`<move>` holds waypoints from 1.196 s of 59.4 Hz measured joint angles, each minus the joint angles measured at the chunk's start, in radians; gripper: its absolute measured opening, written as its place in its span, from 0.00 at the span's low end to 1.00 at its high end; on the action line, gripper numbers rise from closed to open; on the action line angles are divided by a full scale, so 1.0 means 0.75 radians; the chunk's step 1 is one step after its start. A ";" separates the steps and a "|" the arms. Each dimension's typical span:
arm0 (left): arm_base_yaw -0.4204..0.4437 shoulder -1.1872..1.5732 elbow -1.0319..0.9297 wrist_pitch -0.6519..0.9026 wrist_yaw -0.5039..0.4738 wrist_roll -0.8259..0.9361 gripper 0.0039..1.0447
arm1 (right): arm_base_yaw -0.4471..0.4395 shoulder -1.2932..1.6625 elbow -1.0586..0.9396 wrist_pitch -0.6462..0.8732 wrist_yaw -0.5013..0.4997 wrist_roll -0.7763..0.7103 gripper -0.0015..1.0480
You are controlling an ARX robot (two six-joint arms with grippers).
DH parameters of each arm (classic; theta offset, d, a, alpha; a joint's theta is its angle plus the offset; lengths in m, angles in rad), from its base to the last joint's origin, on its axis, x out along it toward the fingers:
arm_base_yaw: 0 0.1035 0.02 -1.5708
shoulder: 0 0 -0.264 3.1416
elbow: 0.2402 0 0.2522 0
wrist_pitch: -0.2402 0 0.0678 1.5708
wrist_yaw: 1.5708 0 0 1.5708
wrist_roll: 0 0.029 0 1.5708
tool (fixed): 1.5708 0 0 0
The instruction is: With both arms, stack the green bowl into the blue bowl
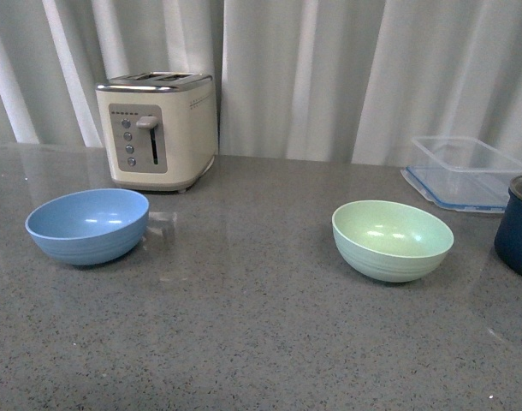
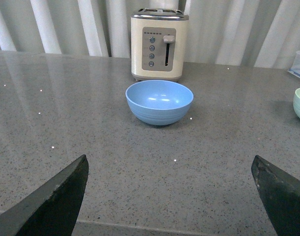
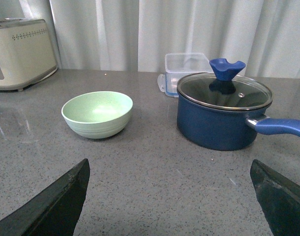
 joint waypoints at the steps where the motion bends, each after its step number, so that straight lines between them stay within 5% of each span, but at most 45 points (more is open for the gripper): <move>1: 0.000 0.000 0.000 0.000 0.000 -0.001 0.94 | 0.000 0.000 0.000 0.000 0.000 0.000 0.90; 17: 0.000 0.000 0.000 0.000 -0.001 -0.001 0.94 | 0.000 0.000 0.000 0.000 0.000 0.000 0.90; 25: -0.074 0.119 0.008 0.077 -0.307 0.002 0.94 | 0.000 0.000 0.000 0.000 0.002 0.000 0.90; 41: 0.038 0.700 0.345 0.343 -0.194 -0.094 0.94 | 0.000 0.000 0.000 0.000 0.000 0.001 0.90; 57: 0.189 1.320 0.828 0.237 -0.053 -0.365 0.94 | 0.000 0.000 0.000 0.000 0.000 0.000 0.90; 71: 0.196 1.810 1.185 0.045 0.009 -0.541 0.94 | 0.000 -0.001 0.000 0.000 -0.002 0.000 0.90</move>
